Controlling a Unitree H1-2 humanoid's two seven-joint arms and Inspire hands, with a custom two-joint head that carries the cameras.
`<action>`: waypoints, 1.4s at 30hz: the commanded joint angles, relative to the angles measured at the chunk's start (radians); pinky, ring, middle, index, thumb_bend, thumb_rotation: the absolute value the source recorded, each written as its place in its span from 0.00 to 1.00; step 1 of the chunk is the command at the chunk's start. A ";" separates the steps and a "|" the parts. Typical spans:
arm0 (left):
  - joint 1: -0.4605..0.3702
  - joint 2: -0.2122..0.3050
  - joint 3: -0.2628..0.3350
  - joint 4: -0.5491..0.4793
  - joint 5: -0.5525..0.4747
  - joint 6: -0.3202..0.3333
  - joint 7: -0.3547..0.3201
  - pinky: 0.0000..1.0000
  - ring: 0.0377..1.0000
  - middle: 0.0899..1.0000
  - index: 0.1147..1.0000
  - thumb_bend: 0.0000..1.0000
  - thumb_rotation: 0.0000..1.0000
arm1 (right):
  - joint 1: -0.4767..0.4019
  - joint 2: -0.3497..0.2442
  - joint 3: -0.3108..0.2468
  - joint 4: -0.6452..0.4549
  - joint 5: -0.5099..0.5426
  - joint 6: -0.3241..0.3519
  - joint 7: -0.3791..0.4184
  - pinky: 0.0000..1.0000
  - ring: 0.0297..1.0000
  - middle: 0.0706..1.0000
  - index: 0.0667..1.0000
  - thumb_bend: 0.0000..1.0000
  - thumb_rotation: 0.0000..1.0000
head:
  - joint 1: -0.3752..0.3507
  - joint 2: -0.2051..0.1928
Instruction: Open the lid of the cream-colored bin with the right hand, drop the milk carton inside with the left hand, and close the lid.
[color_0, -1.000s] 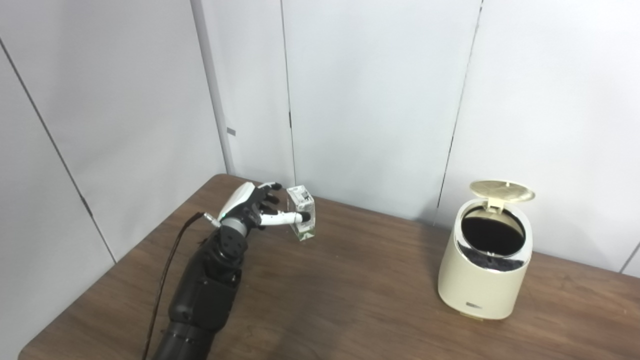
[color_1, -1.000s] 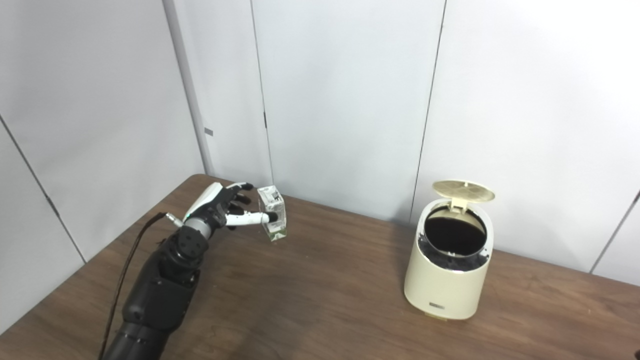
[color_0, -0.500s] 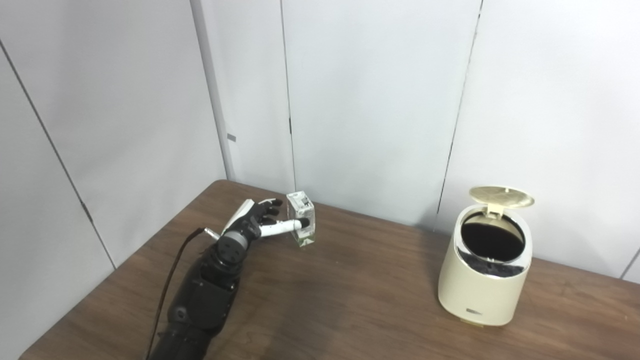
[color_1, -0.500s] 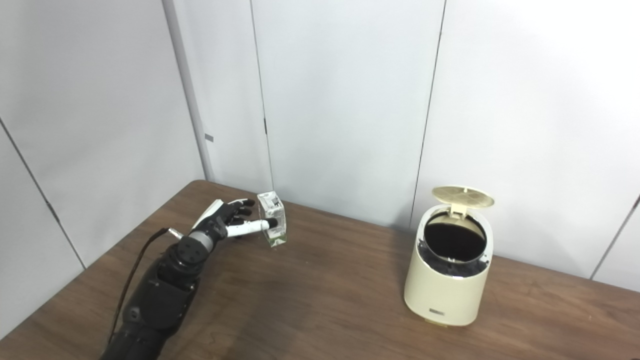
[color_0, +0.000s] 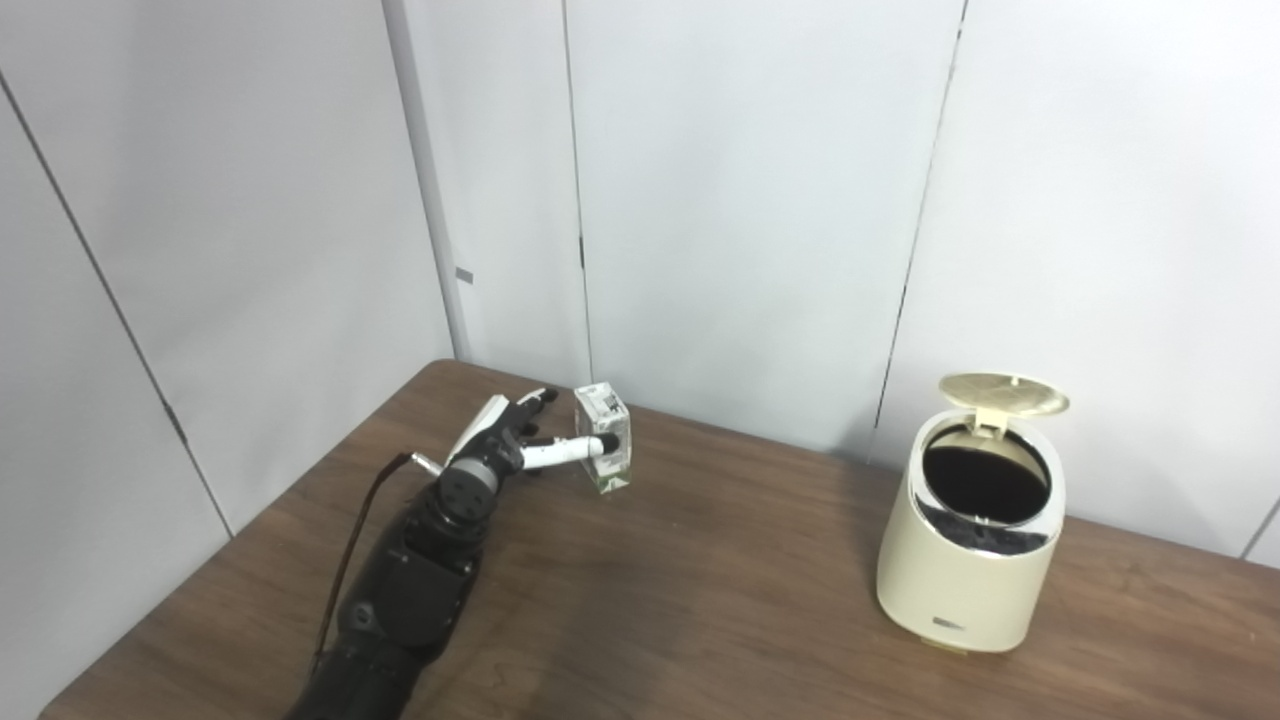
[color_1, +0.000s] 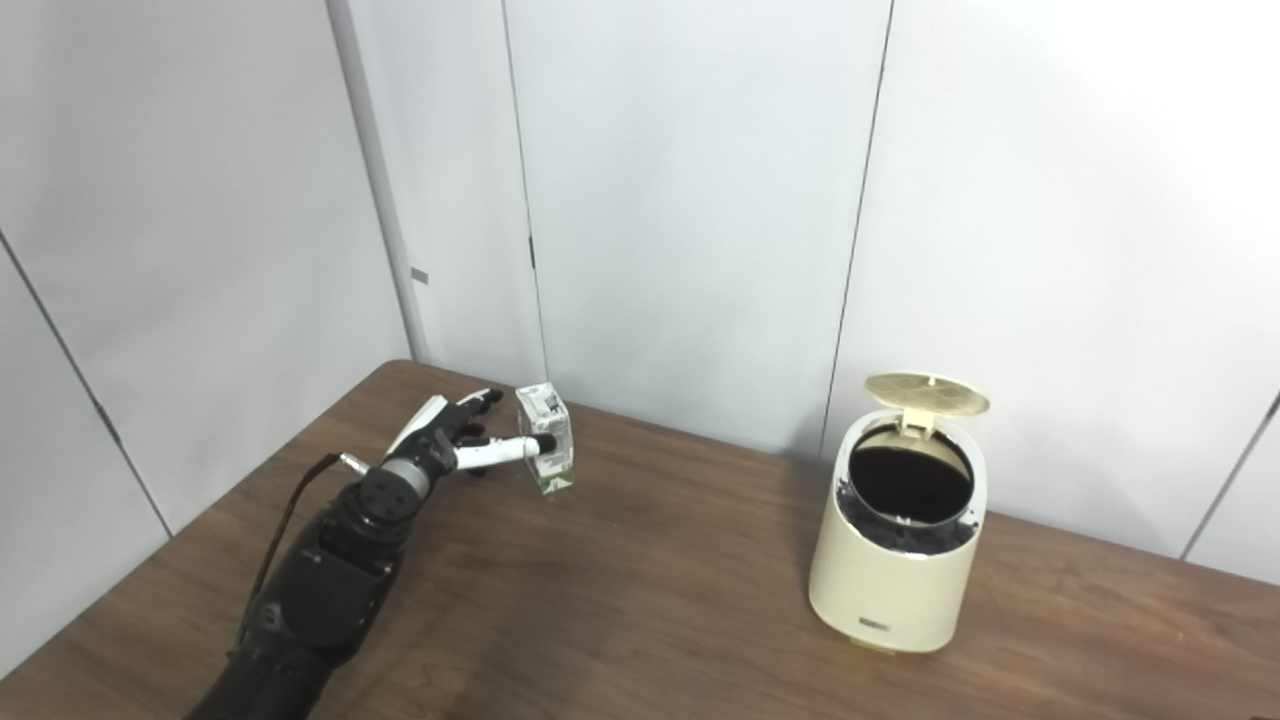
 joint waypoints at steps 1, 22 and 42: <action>-0.035 0.010 -0.007 -0.003 -0.030 -0.038 0.004 0.77 0.90 0.96 0.99 1.00 0.48 | 0.048 0.021 0.007 0.057 -0.036 -0.040 -0.011 0.47 0.59 0.60 0.56 0.33 0.69 | -0.001 0.000; -0.076 -0.015 -0.094 0.072 -0.033 -0.109 0.064 0.70 0.84 0.93 0.95 1.00 0.46 | 0.052 0.047 0.007 0.034 -0.033 -0.039 0.005 0.42 0.56 0.59 0.54 0.35 0.66 | -0.034 -0.004; -0.122 -0.166 0.017 0.267 0.037 -0.435 0.673 0.35 0.41 0.42 0.42 0.52 0.00 | 0.060 0.074 -0.030 0.003 -0.040 -0.027 0.066 0.42 0.56 0.59 0.55 0.36 0.68 | -0.045 0.001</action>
